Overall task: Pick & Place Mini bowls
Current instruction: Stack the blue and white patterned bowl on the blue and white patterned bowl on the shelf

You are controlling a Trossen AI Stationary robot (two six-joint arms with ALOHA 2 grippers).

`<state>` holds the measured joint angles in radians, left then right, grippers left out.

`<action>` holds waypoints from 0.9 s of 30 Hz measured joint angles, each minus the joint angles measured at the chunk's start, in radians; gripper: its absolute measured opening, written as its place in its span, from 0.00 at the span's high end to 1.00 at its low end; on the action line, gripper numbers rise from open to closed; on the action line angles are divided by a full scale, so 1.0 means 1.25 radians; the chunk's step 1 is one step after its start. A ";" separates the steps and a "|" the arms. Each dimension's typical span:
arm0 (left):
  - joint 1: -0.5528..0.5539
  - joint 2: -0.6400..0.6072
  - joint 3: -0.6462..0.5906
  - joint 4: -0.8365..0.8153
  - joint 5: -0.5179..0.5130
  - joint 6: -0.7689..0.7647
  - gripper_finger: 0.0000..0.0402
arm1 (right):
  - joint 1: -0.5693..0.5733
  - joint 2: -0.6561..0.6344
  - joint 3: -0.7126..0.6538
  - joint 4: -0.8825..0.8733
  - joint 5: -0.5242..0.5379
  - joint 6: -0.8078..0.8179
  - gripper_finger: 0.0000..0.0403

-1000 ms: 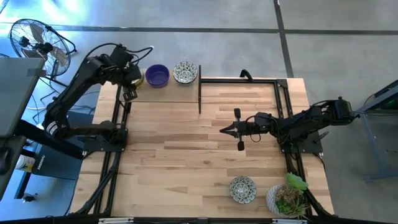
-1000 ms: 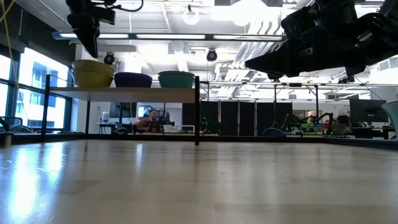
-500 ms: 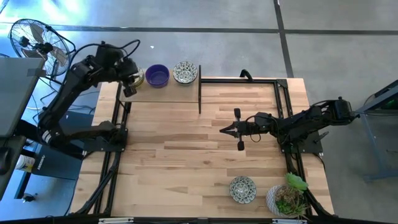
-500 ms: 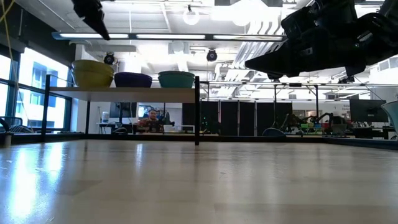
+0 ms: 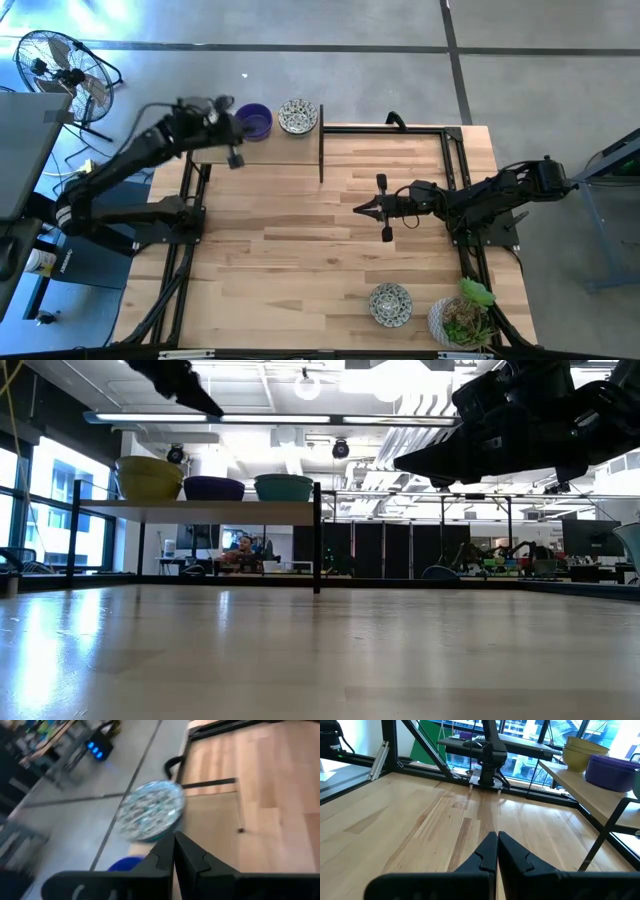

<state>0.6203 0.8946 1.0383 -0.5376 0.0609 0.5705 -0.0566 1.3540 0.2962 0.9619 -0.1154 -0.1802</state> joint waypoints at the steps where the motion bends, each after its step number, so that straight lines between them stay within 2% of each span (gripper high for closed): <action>1: -0.025 -0.001 -0.027 0.031 -0.005 -0.001 0.99 | 0.000 0.000 0.000 0.000 0.000 0.000 1.00; 7: -0.184 0.010 -0.205 0.327 -0.051 -0.006 1.00 | 0.000 0.000 0.000 0.000 0.000 0.027 1.00; 11: -0.258 0.011 -0.324 0.522 -0.060 0.004 1.00 | 0.000 0.000 0.000 0.000 -0.005 0.063 1.00; 17: -0.332 0.023 -0.449 0.681 -0.063 0.006 1.00 | 0.016 0.000 0.000 0.000 0.008 0.104 1.00; 20: -0.351 0.022 -0.478 0.710 -0.063 0.007 1.00 | 0.050 0.000 0.001 -0.025 0.058 0.117 0.99; 23: -0.358 0.022 -0.488 0.710 -0.065 0.007 1.00 | 0.089 -0.008 0.036 -0.151 0.133 0.152 0.99; 27: -0.357 0.032 -0.514 0.773 -0.050 0.008 1.00 | 0.145 -0.018 0.131 -0.425 0.227 0.224 0.99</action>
<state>0.1745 0.9340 0.3964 0.4280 -0.0020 0.5800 0.1250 1.3319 0.4598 0.4301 0.1678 0.1001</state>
